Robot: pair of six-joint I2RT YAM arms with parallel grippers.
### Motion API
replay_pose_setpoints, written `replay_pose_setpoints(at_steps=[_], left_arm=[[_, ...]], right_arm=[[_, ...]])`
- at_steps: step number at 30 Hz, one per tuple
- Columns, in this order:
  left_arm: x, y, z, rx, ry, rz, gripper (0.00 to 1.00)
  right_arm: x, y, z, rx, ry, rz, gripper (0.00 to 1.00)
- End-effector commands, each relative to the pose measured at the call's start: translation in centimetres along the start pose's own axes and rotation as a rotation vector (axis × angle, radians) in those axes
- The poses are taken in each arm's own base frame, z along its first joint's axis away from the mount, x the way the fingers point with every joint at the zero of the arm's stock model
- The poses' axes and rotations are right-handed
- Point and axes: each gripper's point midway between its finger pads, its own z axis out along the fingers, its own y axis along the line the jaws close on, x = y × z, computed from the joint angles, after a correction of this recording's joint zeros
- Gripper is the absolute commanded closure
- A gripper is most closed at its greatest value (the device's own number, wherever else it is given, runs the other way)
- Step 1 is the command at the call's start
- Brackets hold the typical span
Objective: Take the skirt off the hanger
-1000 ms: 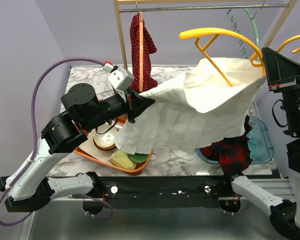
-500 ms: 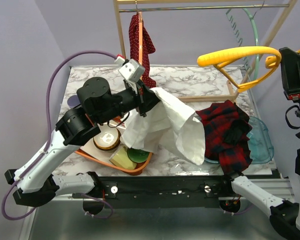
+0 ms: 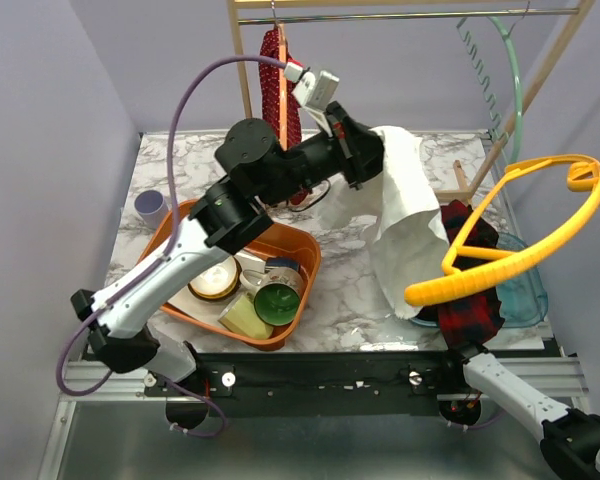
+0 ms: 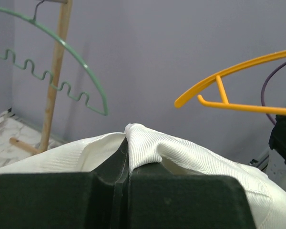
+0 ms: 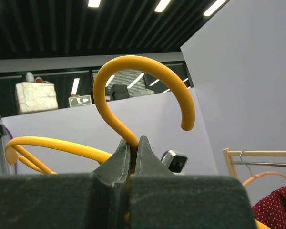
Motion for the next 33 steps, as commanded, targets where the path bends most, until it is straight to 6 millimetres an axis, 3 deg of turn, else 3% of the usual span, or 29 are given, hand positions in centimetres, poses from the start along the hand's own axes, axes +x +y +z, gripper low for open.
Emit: replay_pose_setpoints(at_steps=[1, 2, 3, 7, 14, 17, 18, 20, 21, 29, 32, 33], left_arm=[[-5.5, -6.1, 2.4, 0.208, -0.210, -0.072, 1.00], [-4.5, -5.9, 3.8, 0.205, -0.196, -0.079, 1.00], [-4.9, -7.3, 4.0, 0.233, -0.211, -0.087, 1.00], [-2.1, -7.1, 6.7, 0.234, -0.205, -0.168, 1.00], [8.1, -4.9, 10.1, 0.205, -0.099, -0.320, 1.00], [12.5, -2.8, 11.1, 0.164, -0.067, -0.363, 1.00], [15.5, -1.4, 11.7, 0.128, -0.029, -0.380, 1.00], [18.1, 0.5, 12.3, 0.076, -0.007, -0.371, 1.00], [20.7, 1.9, 12.9, 0.037, 0.038, -0.350, 1.00], [28.2, 8.2, 16.0, -0.135, 0.087, -0.285, 1.00], [32.0, 10.7, 16.8, -0.208, 0.131, -0.290, 1.00], [34.4, 12.2, 16.9, -0.256, 0.164, -0.289, 1.00]], right_arm=[[-1.3, 2.6, -1.1, -0.075, -0.012, -0.067, 0.99], [-1.4, 2.6, -1.1, -0.074, -0.013, -0.070, 1.00], [-1.4, 2.6, -1.2, -0.072, -0.013, -0.071, 1.00], [-1.8, 3.4, -1.7, -0.086, -0.024, -0.047, 0.99], [-2.3, 3.9, -2.3, -0.080, -0.033, -0.044, 0.99], [-2.0, 3.7, -2.6, -0.073, -0.027, -0.036, 0.99], [-1.8, 3.5, -2.6, -0.070, -0.024, -0.033, 0.99], [-1.0, 2.8, -2.8, -0.041, 0.005, -0.016, 0.99], [-0.9, 2.7, -2.9, -0.036, 0.009, -0.015, 0.99], [-0.7, 2.7, -3.6, -0.014, 0.026, -0.013, 0.99], [-0.5, 2.5, -3.8, -0.003, 0.039, -0.021, 0.99], [-0.4, 2.5, -3.9, -0.001, 0.041, -0.024, 0.99]])
